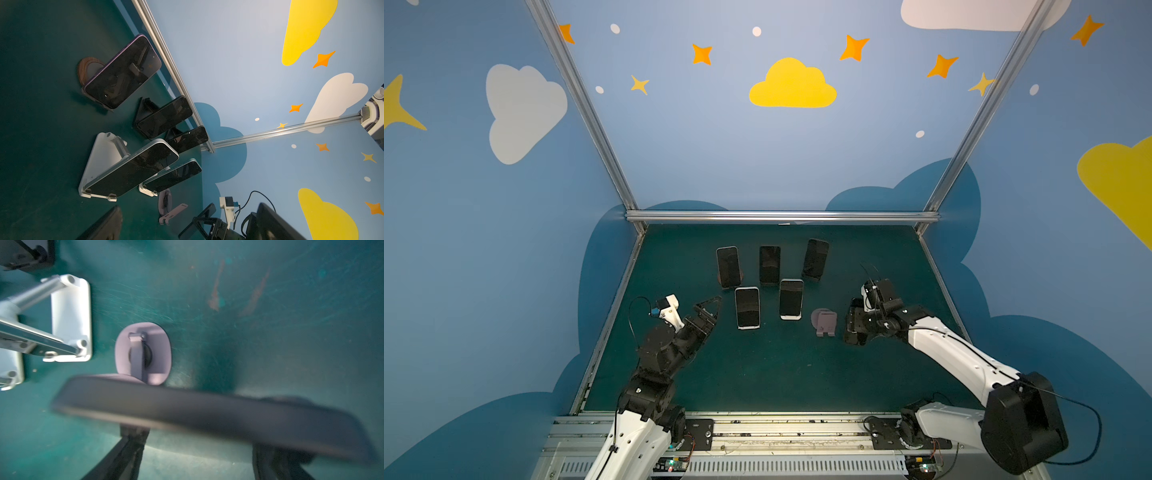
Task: Remove the phone from the phone stand
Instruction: Place the phone to the middle-right of the table.
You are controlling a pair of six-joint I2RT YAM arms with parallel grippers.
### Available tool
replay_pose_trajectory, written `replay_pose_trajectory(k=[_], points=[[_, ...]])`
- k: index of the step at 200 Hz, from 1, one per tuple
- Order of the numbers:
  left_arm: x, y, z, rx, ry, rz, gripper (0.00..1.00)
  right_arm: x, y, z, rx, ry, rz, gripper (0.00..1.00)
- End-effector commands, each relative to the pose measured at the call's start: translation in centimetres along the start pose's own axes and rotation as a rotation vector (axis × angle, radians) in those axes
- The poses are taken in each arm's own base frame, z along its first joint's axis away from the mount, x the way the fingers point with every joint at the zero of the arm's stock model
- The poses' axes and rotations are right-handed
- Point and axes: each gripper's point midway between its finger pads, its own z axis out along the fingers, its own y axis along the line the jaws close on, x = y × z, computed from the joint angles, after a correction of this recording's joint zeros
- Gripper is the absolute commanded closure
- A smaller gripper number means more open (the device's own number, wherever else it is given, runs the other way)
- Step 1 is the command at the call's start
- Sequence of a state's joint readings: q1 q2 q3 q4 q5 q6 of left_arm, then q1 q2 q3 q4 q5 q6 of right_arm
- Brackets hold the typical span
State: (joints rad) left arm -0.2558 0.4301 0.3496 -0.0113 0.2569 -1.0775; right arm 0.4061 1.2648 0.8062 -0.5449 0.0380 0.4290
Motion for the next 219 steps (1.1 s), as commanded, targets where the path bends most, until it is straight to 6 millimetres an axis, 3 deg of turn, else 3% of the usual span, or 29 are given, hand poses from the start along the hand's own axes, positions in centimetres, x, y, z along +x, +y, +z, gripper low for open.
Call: replay_pose_trajectory(k=[1, 27, 67, 107, 150, 184, 219], points=[[-0.2, -1.3, -0.4, 0.022, 0.002, 0.027, 0.0, 1.3, -0.5, -0.8, 0.026, 0.124, -0.001, 0.25], [-0.3, -1.3, -0.3, 0.02, -0.005, 0.022, 0.0, 0.9, -1.4, -0.7, 0.069, 0.178, 0.029, 0.25], [0.0, -1.5, 0.0, 0.024, 0.006, 0.03, 0.0, 0.2, -2.4, 1.1, 0.116, 0.254, 0.068, 0.25], [0.3, -1.3, 0.0, 0.017, 0.02, 0.027, 0.0, 1.7, -2.2, 3.1, 0.106, 0.517, 0.102, 0.27], [0.5, -0.7, 0.1, 0.009, 0.019, 0.028, 0.0, 2.1, -2.4, 3.8, 0.118, 0.527, 0.112, 0.27], [0.1, -0.9, 0.0, -0.004, 0.006, 0.046, 0.0, 3.7, -3.4, 4.4, 0.161, 0.586, 0.101, 0.24], [0.3, -0.3, 0.1, -0.024, 0.013, 0.042, 0.0, 3.9, -4.5, 4.9, 0.221, 0.578, 0.092, 0.21]])
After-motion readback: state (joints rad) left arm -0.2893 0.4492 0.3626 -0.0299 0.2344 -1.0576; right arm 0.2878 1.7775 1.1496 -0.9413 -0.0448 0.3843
